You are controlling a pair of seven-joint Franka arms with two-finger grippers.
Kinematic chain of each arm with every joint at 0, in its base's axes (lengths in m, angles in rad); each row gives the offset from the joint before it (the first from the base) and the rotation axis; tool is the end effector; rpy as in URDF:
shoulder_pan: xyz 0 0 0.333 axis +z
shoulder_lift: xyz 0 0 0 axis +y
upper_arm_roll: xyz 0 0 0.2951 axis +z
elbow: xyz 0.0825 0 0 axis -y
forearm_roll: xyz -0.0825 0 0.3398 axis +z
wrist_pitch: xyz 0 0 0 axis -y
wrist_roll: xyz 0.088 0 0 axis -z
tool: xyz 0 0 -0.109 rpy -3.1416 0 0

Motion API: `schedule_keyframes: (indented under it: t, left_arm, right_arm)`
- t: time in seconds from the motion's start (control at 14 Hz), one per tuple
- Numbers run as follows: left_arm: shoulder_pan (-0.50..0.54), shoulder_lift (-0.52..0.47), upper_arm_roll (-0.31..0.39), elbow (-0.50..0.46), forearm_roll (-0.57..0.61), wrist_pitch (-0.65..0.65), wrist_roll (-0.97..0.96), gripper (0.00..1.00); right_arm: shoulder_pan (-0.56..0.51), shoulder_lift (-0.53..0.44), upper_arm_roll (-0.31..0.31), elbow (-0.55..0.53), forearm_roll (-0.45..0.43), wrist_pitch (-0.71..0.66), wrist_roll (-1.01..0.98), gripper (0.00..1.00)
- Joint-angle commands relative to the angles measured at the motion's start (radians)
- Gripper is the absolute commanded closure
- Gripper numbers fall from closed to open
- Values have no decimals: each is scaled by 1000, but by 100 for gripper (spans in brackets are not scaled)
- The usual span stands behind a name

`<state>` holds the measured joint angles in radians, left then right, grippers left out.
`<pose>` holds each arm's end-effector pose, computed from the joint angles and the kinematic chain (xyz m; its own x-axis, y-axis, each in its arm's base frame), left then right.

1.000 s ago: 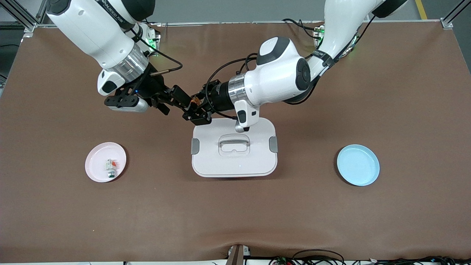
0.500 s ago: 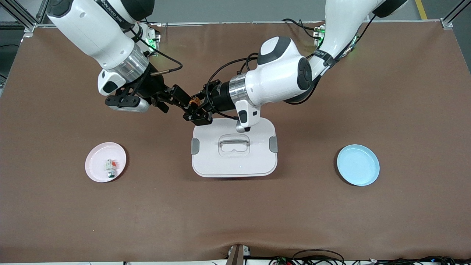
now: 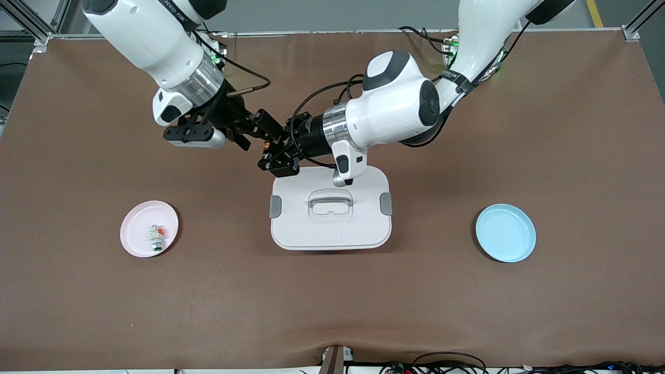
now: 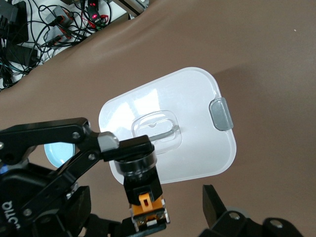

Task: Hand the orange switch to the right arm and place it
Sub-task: 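Close the right gripper on the orange switch's cap end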

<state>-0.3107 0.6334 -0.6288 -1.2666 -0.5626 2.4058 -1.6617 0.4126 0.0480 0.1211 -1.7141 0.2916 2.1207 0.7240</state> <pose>0.5132 -0.4880 0.4987 0.2890 0.5193 -0.8042 0.9564 -0.1948 0.2179 0.4819 0.2987 0.5712 0.9502 -0.3067 0.0557 -0.2537 -0.8648 -0.4334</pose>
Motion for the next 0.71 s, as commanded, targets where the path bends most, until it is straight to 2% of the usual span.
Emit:
schedule_keyframes:
  t: [0.0,0.21,0.36,0.64]
  left_arm:
    - [-7,-9,3,-4,12,19,-24,100]
    - [-7,-9,3,-5,13,19,-24,100]
    - [-7,-9,3,-5,13,19,-24,100]
    - [-7,-9,3,-5,13,19,-24,100]
  right_arm:
    - [3,-27,-5,-10,11,-16,14,0]
    - [3,-25,-6,-16,8,-15,-8,0]
    - [-9,-23,-11,-19,7,-34,-96,0]
    - [-6,-25,-12,-33,9,-22,-106,0]
